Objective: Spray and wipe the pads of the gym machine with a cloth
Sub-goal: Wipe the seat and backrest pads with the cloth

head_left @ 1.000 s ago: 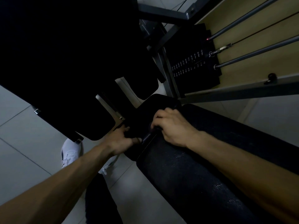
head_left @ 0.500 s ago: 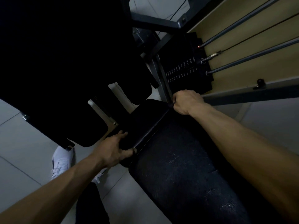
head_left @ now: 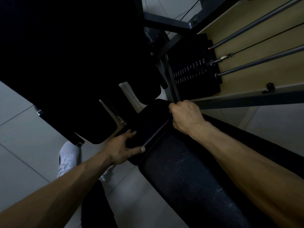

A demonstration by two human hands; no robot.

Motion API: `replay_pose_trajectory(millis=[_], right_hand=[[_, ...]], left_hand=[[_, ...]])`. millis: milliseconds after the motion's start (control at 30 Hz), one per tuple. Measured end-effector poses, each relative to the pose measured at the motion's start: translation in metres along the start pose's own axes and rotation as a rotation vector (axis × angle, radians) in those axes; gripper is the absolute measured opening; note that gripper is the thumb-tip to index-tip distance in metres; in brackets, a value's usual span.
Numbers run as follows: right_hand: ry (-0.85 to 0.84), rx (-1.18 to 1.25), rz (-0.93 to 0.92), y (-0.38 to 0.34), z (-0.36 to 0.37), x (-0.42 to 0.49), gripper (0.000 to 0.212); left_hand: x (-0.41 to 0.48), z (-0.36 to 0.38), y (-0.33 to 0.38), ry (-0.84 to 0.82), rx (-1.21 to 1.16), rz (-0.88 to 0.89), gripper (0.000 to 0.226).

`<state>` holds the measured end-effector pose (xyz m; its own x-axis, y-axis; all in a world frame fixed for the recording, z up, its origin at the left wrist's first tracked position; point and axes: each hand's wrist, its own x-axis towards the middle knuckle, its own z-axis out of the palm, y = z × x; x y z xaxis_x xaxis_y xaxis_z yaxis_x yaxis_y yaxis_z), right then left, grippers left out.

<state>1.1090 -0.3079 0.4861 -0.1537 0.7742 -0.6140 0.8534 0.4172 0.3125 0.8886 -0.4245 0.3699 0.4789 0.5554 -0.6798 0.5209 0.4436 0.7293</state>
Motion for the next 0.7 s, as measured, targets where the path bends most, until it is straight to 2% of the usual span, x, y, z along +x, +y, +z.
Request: replay_pose_trajectory(millis=[100,200,300,400,467,500,567,600,700], right_hand=[[0.022,0.09,-0.085,-0.011,0.003,-0.017,0.024],[0.023,0.234,-0.187,-0.037,0.006,-0.037,0.025],[0.023,0.328,-0.285,-0.072,0.012,-0.057,0.026],[-0.067,0.498,-0.422,-0.095,0.018,-0.074,0.033],[-0.086,0.645,-0.392,-0.088,0.015,-0.065,0.044],[-0.019,0.675,-0.33,-0.08,0.017,-0.053,0.051],[0.123,0.546,-0.186,-0.06,0.024,-0.024,0.056],[0.113,0.411,-0.138,-0.053,0.026,-0.012,0.053],[-0.088,0.266,-0.183,-0.05,0.045,0.02,0.042]], left_hand=[[-0.004,0.002,-0.008,0.033,-0.101,-0.055,0.071],[-0.011,0.004,-0.016,0.201,-0.19,-0.183,0.042],[-0.017,0.009,-0.028,0.305,-0.321,-0.336,0.039],[-0.02,0.016,-0.026,0.288,-0.734,-0.496,0.044],[-0.02,0.016,-0.024,0.261,-0.923,-0.55,0.038],[-0.019,0.015,-0.024,0.249,-0.987,-0.563,0.031],[-0.015,0.015,-0.03,0.212,-1.098,-0.579,0.033],[-0.012,0.016,-0.031,0.194,-1.124,-0.582,0.034],[-0.005,0.019,-0.034,0.193,-1.125,-0.562,0.029]])
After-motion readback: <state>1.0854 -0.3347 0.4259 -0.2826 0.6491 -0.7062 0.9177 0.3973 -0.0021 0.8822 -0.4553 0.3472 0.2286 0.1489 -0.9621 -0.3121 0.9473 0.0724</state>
